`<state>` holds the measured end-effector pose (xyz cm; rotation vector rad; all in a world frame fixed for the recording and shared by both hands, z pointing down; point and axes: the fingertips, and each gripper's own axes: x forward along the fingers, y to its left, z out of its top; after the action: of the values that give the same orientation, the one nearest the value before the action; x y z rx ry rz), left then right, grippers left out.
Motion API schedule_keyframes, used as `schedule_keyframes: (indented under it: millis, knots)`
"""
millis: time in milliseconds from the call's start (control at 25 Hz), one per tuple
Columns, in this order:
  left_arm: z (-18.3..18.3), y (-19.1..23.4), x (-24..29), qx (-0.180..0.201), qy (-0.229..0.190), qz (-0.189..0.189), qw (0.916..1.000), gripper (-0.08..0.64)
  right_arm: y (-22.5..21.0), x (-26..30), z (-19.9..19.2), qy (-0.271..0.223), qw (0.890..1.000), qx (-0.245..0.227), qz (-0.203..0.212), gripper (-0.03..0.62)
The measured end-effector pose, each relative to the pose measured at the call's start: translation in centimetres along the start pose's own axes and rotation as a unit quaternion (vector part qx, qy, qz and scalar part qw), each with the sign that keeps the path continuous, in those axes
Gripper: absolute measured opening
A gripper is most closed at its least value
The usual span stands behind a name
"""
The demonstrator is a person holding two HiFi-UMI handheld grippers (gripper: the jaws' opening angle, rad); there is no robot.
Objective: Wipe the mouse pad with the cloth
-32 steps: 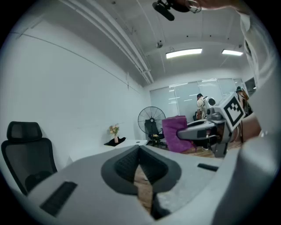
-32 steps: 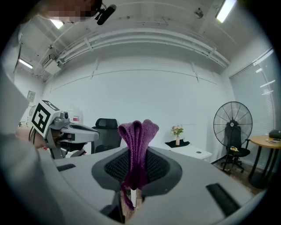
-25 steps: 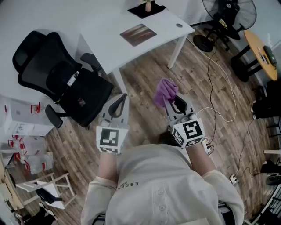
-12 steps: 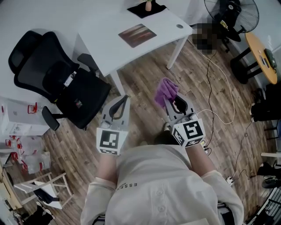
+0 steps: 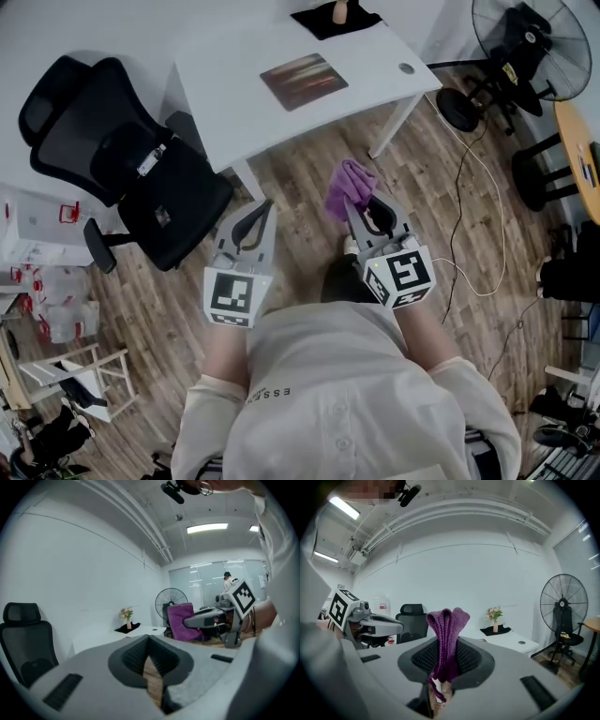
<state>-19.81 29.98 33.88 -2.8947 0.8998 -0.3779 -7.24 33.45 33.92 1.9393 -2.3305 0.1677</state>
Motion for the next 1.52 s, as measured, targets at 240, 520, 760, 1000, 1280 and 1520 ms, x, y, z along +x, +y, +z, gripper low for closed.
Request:
schedule_keyframes:
  millis: [240,520,760,1000,1280,1520]
  knots:
    - [2.1,-0.1,8.1,-0.017,0.010,0.051,0.9985,0.002,-7.9,4.0,0.6,0.008,0.998,-0.012,0.056,0.091]
    - [4.4,0.0,16.6,-0.042,0.007,0.105,0.9936,0.002,-16.6,8.2,1.5,0.021,0.993,-0.034,0.114,0.091]
    - [4.4,0.5,20.5,-0.053,0.021,0.132,0.9896,0.002,-21.3,11.6,1.0,0.032,0.989,-0.033,0.137,0.091]
    - [3.1,4.1,22.1,-0.068,0.026,0.159,0.9846,0.002,-22.4,16.6,0.9,0.039,0.986,-0.037,0.158,0.091]
    - [1.3,11.9,25.1,-0.090,0.028,0.184,0.9784,0.002,-21.4,24.9,0.6,0.068,0.978,-0.054,0.189,0.091]
    - [-1.0,20.0,28.1,-0.103,0.043,0.187,0.9761,0.002,-19.1,34.2,0.1,0.113,0.965,-0.069,0.224,0.091]
